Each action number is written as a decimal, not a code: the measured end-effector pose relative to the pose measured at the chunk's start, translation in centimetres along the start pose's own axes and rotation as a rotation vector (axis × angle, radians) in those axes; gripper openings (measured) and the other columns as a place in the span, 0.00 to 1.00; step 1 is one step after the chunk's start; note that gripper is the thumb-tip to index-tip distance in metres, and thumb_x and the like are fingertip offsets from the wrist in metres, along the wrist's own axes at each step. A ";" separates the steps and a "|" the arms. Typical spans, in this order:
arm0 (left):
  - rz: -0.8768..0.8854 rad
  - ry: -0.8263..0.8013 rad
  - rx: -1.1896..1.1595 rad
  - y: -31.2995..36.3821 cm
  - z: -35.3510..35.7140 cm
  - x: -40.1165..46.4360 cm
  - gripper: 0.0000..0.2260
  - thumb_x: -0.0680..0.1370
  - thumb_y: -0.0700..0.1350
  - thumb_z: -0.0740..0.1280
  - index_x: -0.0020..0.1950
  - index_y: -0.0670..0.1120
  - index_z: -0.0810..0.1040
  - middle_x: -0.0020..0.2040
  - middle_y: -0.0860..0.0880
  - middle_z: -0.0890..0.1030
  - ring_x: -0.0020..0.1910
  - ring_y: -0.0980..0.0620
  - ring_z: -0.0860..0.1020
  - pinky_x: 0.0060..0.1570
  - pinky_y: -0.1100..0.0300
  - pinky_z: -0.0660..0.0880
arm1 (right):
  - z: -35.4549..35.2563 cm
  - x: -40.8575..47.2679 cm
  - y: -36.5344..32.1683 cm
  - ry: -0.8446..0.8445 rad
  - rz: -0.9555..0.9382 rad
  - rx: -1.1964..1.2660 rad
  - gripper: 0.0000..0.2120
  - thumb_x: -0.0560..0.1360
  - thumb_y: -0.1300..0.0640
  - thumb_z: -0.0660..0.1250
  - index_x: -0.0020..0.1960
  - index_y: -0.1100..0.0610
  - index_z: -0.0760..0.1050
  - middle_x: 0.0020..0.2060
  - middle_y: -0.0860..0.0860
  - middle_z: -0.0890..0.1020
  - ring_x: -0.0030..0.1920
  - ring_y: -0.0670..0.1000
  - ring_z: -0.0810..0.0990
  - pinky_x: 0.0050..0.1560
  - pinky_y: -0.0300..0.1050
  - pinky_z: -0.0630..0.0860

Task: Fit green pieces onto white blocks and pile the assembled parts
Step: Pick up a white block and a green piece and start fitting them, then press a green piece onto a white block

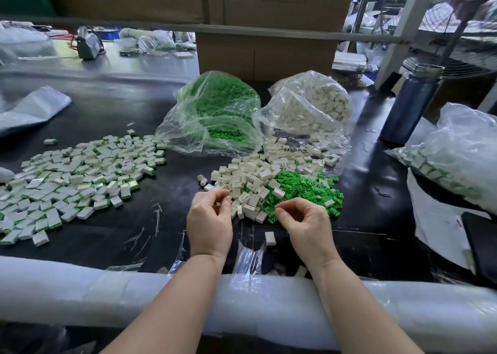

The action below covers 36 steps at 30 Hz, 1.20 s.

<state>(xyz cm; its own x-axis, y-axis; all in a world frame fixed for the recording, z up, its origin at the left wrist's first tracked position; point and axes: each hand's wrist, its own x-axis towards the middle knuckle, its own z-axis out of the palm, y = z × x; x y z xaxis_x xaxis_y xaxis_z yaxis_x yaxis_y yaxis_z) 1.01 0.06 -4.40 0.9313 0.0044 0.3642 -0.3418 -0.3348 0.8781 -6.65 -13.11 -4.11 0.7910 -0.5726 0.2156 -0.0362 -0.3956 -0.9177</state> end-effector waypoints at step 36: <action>0.316 -0.675 0.147 1.3 0.2 -1.3 0.14 0.70 0.31 0.65 0.47 0.46 0.84 0.45 0.54 0.74 0.46 0.57 0.72 0.48 0.73 0.68 | 0.2 0.4 0.9 0.087 -0.023 -0.309 0.06 0.73 0.64 0.67 0.43 0.55 0.81 0.42 0.49 0.80 0.45 0.51 0.78 0.49 0.43 0.73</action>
<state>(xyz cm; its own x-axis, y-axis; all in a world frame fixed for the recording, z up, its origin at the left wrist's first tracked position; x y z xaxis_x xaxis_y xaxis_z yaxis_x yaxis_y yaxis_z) -0.61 -0.52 -3.79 0.6829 -0.6744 0.2807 -0.6286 -0.3468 0.6961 -6.21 -13.58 -4.93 0.7389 -0.6152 0.2748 -0.2136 -0.6007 -0.7704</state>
